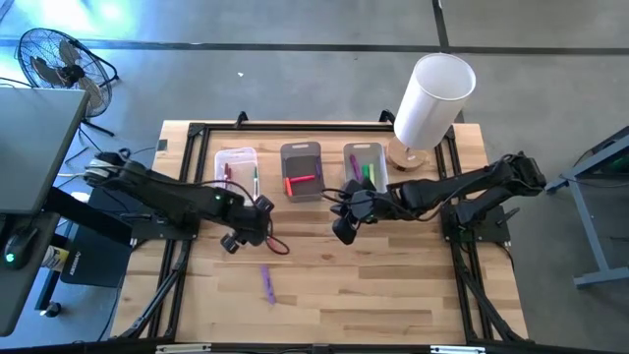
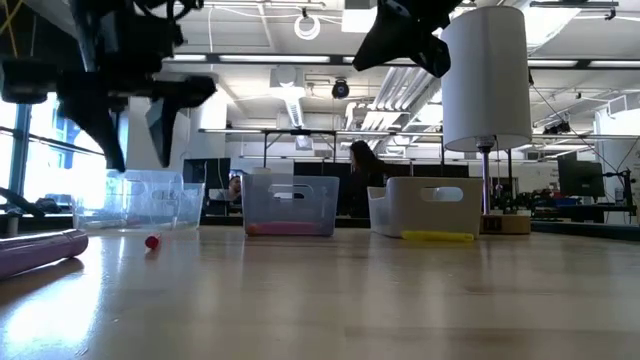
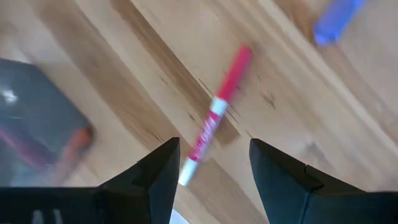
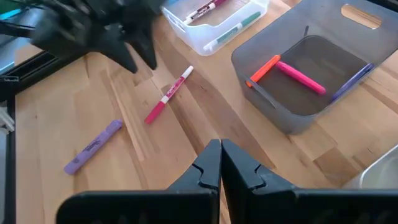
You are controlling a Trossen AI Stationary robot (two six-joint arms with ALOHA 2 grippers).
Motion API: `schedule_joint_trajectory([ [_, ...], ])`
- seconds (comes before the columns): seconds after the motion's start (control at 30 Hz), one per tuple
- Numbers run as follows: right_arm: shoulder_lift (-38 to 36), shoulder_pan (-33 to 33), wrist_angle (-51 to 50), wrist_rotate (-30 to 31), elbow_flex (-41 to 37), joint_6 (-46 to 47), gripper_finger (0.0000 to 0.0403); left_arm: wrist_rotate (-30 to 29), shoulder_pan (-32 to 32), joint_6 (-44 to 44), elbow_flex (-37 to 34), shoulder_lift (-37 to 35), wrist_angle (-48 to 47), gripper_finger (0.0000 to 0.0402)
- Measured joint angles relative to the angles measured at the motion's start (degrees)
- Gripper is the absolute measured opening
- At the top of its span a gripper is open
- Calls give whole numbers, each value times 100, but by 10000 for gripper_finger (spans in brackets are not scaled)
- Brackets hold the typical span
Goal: Pick & Place Markers
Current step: Put the light pink marker pen into the transparent bin
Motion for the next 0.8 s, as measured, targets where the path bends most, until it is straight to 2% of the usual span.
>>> schedule_joint_trajectory([
  [0.37, 0, 137, 73, 15, 0, 107, 0, -83, 0, 585, 4, 1391, 461, 188],
  [0.63, 0, 201, 71, 38, 0, 124, 0, -31, 5, 717, 31, 1862, 699, 187],
  [0.8, 0, 201, 53, 51, 0, 111, 0, 49, 7, 717, 27, 1912, 707, 158],
])
